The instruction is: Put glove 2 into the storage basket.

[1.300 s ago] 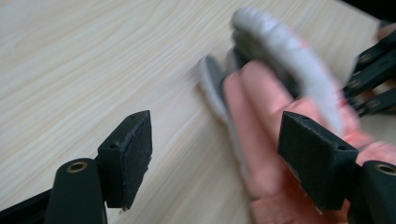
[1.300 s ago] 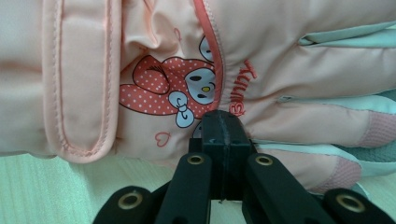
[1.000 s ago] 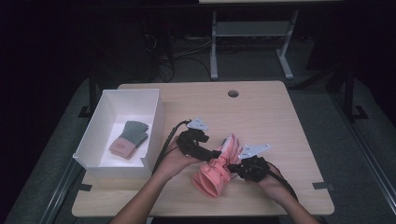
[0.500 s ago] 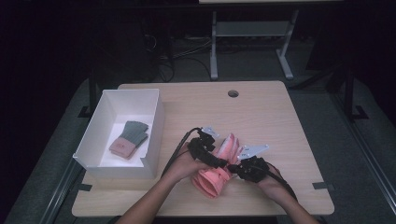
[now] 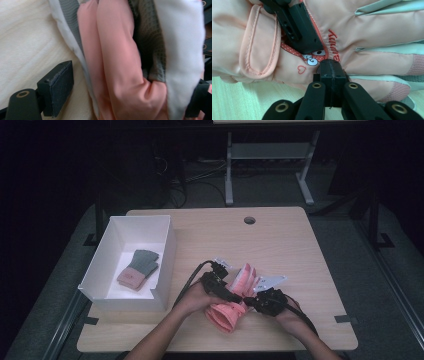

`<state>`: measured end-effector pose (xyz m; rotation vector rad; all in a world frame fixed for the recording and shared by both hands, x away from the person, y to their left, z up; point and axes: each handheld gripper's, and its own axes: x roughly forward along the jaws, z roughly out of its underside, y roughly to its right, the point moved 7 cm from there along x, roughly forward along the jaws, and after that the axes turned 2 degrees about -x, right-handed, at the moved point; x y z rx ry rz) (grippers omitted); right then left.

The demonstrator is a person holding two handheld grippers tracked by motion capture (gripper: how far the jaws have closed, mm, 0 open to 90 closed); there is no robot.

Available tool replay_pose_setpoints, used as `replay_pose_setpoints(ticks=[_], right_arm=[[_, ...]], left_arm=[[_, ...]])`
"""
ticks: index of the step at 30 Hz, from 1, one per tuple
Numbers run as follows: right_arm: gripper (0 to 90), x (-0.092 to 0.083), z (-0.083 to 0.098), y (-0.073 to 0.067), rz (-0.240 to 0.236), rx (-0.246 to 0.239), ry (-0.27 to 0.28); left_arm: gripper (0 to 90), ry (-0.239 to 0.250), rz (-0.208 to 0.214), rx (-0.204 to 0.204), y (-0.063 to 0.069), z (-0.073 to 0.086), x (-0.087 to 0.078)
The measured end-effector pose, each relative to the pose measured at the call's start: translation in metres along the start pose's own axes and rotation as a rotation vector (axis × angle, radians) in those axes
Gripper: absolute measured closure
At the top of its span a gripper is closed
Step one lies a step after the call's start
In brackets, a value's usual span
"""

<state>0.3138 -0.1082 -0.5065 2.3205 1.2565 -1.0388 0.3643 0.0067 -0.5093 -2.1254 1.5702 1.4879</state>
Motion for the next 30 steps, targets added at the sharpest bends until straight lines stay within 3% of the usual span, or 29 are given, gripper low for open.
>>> replay_pose_setpoints(ticks=[2, 9, 13, 16, 20, 25, 30], right_arm=[[90.0, 0.0, 0.0, 0.0, -0.003, 0.004, 0.003], [90.0, 0.001, 0.001, 0.0, -0.001, 0.006, 0.003], [90.0, 0.001, 0.001, 0.0, -0.002, 0.008, 0.006], [90.0, -0.001, 0.0, 0.0, -0.017, 0.019, 0.011], [86.2, -0.012, -0.001, 0.001, -0.064, 0.029, 0.04], [77.5, -0.034, 0.001, 0.0, -0.061, 0.055, 0.093], [66.3, -0.048, 0.009, 0.005, -0.028, 0.076, 0.09]], left_arm=[[19.4, -0.009, 0.047, -0.001, 0.003, 0.0, 0.001], [38.1, -0.024, 0.132, -0.034, 0.004, 0.002, 0.001], [54.2, -0.018, 0.159, -0.048, 0.0, 0.002, -0.002], [61.2, -0.006, 0.166, -0.061, -0.001, 0.002, -0.003], [63.2, -0.004, 0.16, -0.063, 0.002, 0.0, -0.007], [63.4, 0.007, 0.144, -0.061, 0.009, -0.003, -0.013], [63.3, 0.02, 0.14, -0.064, 0.014, -0.006, -0.017]])
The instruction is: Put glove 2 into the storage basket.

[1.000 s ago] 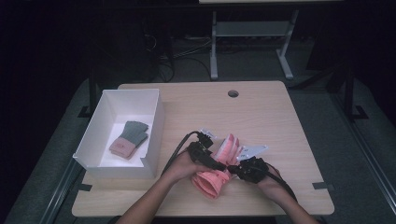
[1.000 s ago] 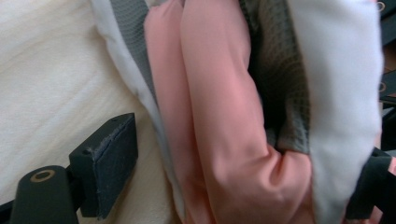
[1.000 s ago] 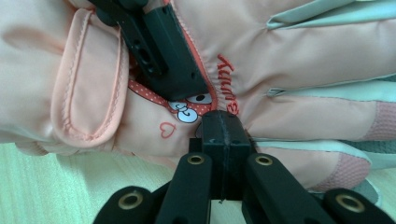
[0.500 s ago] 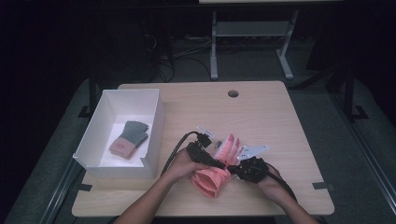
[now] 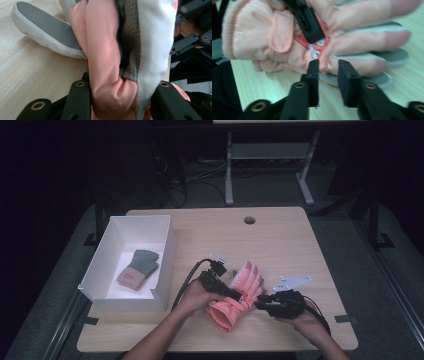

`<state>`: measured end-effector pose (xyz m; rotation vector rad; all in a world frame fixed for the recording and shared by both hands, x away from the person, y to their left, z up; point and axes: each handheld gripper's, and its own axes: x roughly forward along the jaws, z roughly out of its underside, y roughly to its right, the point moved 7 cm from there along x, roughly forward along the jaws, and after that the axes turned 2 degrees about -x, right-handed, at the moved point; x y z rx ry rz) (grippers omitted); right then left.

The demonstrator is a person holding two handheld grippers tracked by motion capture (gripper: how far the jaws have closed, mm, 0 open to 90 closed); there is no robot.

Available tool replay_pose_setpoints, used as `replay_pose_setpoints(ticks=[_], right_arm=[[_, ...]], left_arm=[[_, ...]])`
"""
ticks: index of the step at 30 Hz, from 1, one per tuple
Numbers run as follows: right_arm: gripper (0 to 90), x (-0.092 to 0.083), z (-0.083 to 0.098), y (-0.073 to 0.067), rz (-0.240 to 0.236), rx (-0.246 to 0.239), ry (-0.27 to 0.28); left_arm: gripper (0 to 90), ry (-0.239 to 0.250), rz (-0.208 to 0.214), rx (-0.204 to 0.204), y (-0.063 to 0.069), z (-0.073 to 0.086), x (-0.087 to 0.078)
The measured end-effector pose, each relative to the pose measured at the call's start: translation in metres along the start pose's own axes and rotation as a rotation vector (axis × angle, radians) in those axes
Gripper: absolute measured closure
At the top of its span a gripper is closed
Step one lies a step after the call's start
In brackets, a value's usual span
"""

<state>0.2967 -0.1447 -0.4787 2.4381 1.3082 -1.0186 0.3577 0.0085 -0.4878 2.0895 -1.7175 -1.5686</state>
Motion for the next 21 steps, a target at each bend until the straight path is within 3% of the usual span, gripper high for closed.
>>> replay_pose_setpoints(ticks=[7, 13, 21], right_arm=[[36.5, -0.009, 0.015, 0.015, 0.084, 0.059, -0.006], [14.5, -0.013, 0.034, 0.024, 0.114, 0.094, -0.049], [6.6, -0.008, 0.036, 0.027, 0.132, 0.076, -0.058]], left_arm=[[63.1, 0.012, -0.02, 0.001, 0.003, -0.004, -0.013], [62.9, 0.032, -0.037, -0.004, 0.011, -0.015, -0.037], [62.7, 0.043, -0.071, -0.006, 0.018, -0.03, -0.071]])
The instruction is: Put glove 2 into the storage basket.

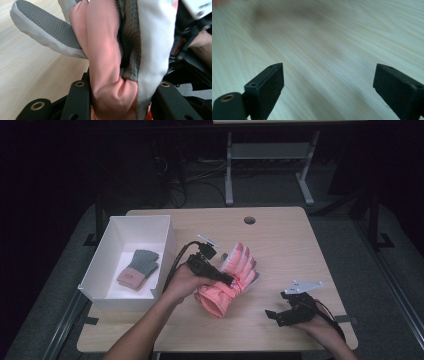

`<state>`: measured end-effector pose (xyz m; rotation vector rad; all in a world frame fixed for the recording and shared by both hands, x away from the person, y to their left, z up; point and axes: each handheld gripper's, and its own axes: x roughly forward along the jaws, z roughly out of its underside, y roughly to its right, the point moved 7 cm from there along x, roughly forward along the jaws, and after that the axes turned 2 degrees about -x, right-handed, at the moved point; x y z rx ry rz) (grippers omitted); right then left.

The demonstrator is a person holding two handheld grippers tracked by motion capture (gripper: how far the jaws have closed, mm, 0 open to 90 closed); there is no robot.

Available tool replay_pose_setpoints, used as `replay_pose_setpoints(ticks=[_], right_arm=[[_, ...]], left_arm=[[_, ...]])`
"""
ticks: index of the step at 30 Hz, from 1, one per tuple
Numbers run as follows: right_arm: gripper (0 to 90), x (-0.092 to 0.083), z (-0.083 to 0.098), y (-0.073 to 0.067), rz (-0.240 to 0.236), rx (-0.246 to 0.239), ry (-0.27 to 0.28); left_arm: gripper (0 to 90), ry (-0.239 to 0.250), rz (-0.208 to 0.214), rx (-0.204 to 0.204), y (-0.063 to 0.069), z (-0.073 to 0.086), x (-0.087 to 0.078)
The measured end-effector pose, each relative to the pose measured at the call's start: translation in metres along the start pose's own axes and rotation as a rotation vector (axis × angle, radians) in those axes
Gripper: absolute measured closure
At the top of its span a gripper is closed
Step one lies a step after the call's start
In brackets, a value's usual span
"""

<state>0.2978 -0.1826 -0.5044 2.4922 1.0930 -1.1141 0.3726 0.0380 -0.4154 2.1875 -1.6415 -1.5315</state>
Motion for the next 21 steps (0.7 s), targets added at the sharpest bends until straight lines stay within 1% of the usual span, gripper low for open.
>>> replay_pose_setpoints(ticks=[2, 3, 4, 6, 9, 11, 13, 16, 19, 20, 21], right_arm=[[2.2, 0.002, 0.0, 0.001, 0.005, 0.0, 0.003], [2.1, 0.003, 0.0, 0.001, 0.002, 0.002, 0.004], [2.1, 0.003, 0.0, 0.002, 0.009, -0.003, 0.003], [2.0, 0.002, -0.001, 0.002, 0.016, -0.007, 0.014], [2.0, 0.001, -0.001, 0.002, 0.019, 0.0, 0.027], [2.1, 0.001, -0.001, 0.002, 0.02, -0.003, 0.025], [2.0, 0.003, 0.0, 0.002, 0.024, -0.004, 0.022], [2.0, 0.003, -0.001, 0.002, 0.027, -0.004, 0.021], [2.0, 0.003, 0.0, 0.003, 0.03, -0.005, 0.018], [2.0, 0.003, 0.0, 0.003, 0.032, -0.007, 0.015], [2.0, 0.004, 0.001, 0.003, 0.032, -0.009, 0.009]], left_arm=[[62.7, 0.009, -0.011, -0.001, 0.001, -0.003, -0.01], [62.7, 0.016, -0.015, -0.004, 0.002, -0.004, -0.015], [62.7, 0.02, -0.019, -0.007, 0.002, -0.005, -0.02], [62.7, 0.022, -0.029, -0.001, 0.003, -0.007, -0.031], [62.6, 0.035, -0.039, 0.0, 0.005, -0.01, -0.047], [62.6, 0.04, -0.032, -0.004, 0.006, -0.013, -0.058], [62.6, 0.051, -0.049, -0.006, 0.005, -0.016, -0.07], [62.6, 0.075, -0.061, -0.013, 0.005, -0.019, -0.087], [62.5, 0.089, -0.081, -0.009, 0.004, -0.022, -0.106], [62.5, 0.104, -0.088, -0.017, 0.004, -0.023, -0.112], [62.5, 0.12, -0.095, -0.017, 0.003, -0.024, -0.12]])
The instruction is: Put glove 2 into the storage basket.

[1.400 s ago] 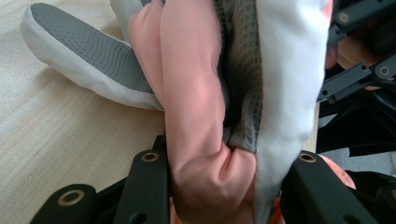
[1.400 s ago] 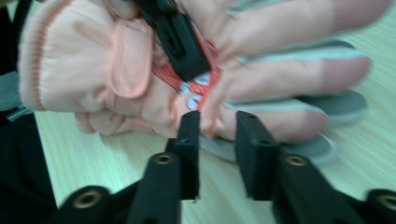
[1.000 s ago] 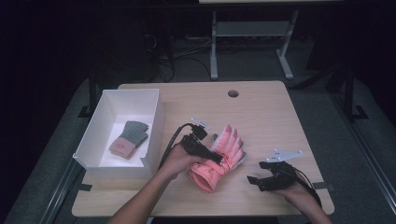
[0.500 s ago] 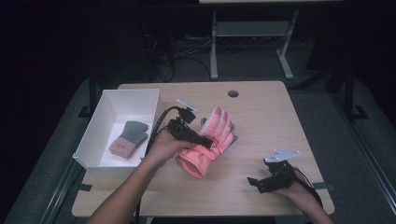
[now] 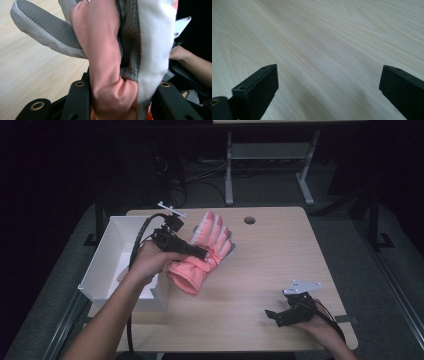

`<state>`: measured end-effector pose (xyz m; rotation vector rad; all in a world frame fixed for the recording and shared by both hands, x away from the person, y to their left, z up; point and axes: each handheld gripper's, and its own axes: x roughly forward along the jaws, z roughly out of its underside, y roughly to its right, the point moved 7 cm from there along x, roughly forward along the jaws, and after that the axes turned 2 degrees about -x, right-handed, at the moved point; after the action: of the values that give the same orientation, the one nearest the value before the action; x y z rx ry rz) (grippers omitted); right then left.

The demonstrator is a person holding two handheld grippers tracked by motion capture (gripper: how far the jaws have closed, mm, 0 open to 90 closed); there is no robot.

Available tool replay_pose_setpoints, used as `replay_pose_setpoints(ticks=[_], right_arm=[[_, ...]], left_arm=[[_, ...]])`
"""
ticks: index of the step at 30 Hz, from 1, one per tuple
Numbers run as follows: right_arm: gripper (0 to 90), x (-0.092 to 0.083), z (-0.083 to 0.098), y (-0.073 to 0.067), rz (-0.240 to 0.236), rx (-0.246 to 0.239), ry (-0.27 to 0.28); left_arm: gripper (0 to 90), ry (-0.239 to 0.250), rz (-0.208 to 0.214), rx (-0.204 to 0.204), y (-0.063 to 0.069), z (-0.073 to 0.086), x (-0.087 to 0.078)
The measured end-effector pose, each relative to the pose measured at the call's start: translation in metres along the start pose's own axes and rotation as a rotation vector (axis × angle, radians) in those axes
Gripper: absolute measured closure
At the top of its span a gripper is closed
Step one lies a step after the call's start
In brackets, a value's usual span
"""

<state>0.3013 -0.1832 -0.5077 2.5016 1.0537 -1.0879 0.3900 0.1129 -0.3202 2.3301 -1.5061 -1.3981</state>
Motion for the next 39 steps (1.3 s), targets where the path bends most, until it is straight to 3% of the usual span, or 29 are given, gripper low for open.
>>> replay_pose_setpoints(ticks=[9, 23, 28, 31, 35, 39], right_arm=[[2.0, 0.002, 0.001, 0.001, 0.0, 0.0, -0.005], [2.1, 0.003, 0.002, 0.001, -0.002, -0.001, -0.009], [2.0, 0.003, 0.002, 0.001, -0.001, -0.012, -0.008], [2.0, 0.003, 0.003, 0.001, -0.003, -0.005, -0.016], [2.1, 0.003, 0.003, 0.001, -0.01, 0.008, -0.014], [2.0, 0.003, 0.002, 0.001, -0.013, 0.008, -0.01]], left_arm=[[62.6, 0.08, -0.076, -0.027, -0.02, -0.002, -0.055], [62.6, 0.152, -0.228, -0.146, -0.073, 0.028, -0.116], [62.6, 0.159, -0.291, -0.2, -0.1, 0.043, -0.117], [62.6, 0.154, -0.288, -0.233, -0.113, 0.051, -0.111], [62.5, 0.142, -0.331, -0.26, -0.13, 0.059, -0.104], [62.4, 0.124, -0.336, -0.292, -0.143, 0.068, -0.093]])
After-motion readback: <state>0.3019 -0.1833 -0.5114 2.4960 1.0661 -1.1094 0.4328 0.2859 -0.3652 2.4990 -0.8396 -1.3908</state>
